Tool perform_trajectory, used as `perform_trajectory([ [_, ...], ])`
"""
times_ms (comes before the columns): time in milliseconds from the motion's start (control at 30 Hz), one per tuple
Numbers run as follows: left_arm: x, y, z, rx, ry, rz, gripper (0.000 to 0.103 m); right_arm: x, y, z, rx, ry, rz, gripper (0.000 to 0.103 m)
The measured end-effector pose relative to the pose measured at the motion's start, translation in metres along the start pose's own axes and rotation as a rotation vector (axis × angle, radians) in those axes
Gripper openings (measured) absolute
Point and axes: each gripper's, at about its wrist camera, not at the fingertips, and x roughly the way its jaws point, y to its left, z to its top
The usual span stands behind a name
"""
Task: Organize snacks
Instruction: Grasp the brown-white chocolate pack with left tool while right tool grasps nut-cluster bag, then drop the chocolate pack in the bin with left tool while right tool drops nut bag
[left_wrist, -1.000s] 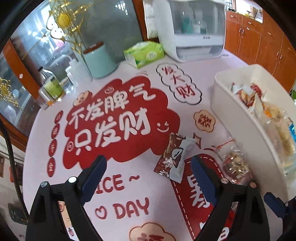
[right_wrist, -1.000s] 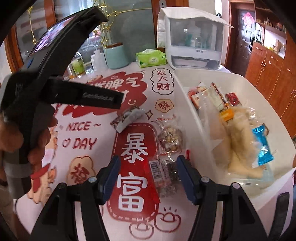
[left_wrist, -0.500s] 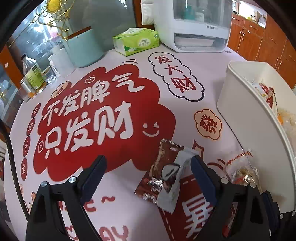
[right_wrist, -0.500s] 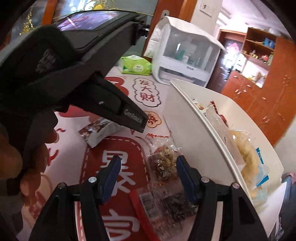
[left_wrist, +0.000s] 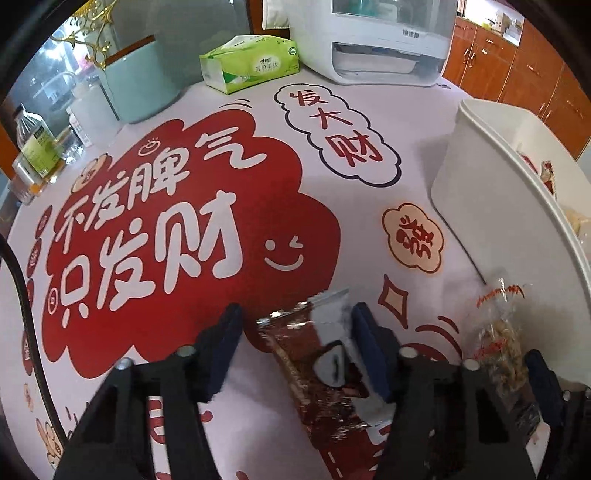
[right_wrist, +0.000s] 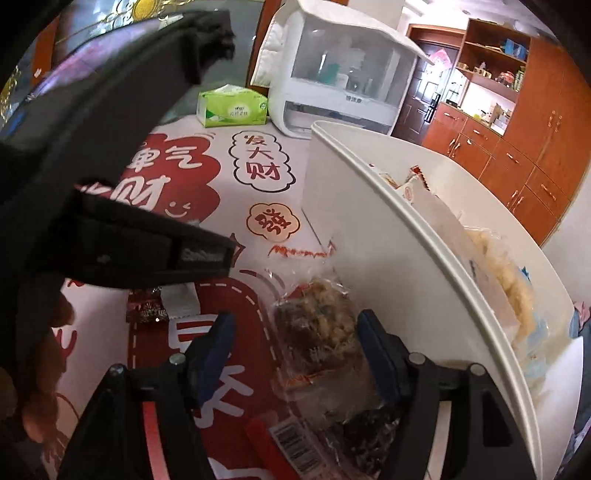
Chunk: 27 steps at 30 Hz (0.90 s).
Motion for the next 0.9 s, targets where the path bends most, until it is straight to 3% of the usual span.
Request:
perform_trajectory([
  [100, -0.001, -0.001, -0.001, 0.009, 0.007, 0.005, 0.047, 0.003, -0.001, 0.001, 0.009, 0.045, -0.003, 0.068],
  [233, -0.005, -0.006, -0.005, 0.035, 0.002, 0.047, 0.042, 0.015, -0.018, 0.005, 0.097, 0.109, 0.124, 0.06],
  [300, -0.008, -0.006, -0.008, 0.036, -0.002, 0.054, 0.042, 0.016, -0.018, 0.006, 0.09, 0.11, 0.149, 0.047],
  [533, -0.043, 0.006, -0.024, -0.01, -0.053, 0.056, 0.041, 0.006, -0.022, 0.002, 0.115, 0.122, 0.24, 0.047],
  [733, -0.099, 0.004, -0.035, 0.0, -0.116, 0.051, 0.041, -0.046, -0.028, -0.001, 0.081, 0.048, 0.363, 0.047],
  [900, -0.151, -0.02, -0.027, 0.024, -0.187, 0.025, 0.041, -0.102, -0.052, -0.004, 0.034, -0.043, 0.416, 0.047],
])
